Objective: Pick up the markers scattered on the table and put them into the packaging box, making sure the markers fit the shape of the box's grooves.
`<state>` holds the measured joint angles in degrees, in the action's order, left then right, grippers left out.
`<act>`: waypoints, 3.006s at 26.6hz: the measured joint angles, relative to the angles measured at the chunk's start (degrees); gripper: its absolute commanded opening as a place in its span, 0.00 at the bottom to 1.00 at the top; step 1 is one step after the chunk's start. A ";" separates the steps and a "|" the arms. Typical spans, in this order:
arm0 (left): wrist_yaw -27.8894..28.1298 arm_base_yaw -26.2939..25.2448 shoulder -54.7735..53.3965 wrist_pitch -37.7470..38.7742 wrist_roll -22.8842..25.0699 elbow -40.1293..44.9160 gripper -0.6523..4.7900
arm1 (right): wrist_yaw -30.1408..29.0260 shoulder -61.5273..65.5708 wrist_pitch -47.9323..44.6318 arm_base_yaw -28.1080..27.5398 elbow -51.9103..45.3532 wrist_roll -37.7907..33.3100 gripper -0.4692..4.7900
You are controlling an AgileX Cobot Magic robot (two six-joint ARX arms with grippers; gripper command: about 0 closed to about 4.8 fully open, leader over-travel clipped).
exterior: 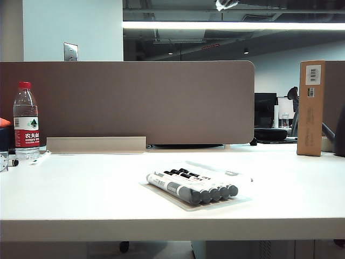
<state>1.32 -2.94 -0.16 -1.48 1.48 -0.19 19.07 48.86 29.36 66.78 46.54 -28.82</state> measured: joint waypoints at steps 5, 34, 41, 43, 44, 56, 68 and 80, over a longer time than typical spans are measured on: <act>0.00 0.00 0.00 0.00 0.00 0.00 0.11 | 1.53 -2.99 -0.50 -1.25 -0.28 2.40 0.09; -0.02 0.04 0.00 0.00 0.02 0.00 0.11 | -11.52 -35.21 -32.89 -62.31 -37.94 24.65 0.09; -0.02 0.04 0.00 0.00 0.02 0.00 0.11 | -17.99 -47.19 -33.00 -70.05 -45.77 24.65 0.09; -0.02 0.04 -0.02 0.00 0.00 0.00 0.11 | -19.28 -48.63 -31.36 -71.17 -46.21 24.63 0.09; -0.02 0.04 -0.02 0.02 0.02 0.00 0.11 | -20.04 -49.20 -30.86 -71.49 -46.21 24.68 0.09; -0.02 0.04 0.00 0.00 0.00 0.00 0.11 | -19.02 -48.96 -27.78 -69.85 -46.21 24.68 0.09; -0.02 0.04 0.00 0.00 0.02 0.00 0.11 | -16.72 -48.98 -28.28 -64.70 -46.21 25.90 0.09; -0.02 0.04 0.00 0.00 0.02 0.00 0.11 | -16.65 -48.98 -28.26 -64.70 -46.21 25.90 0.09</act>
<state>1.30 -2.90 -0.16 -1.48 1.50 -0.19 2.42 -0.12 1.10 2.09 0.34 -2.92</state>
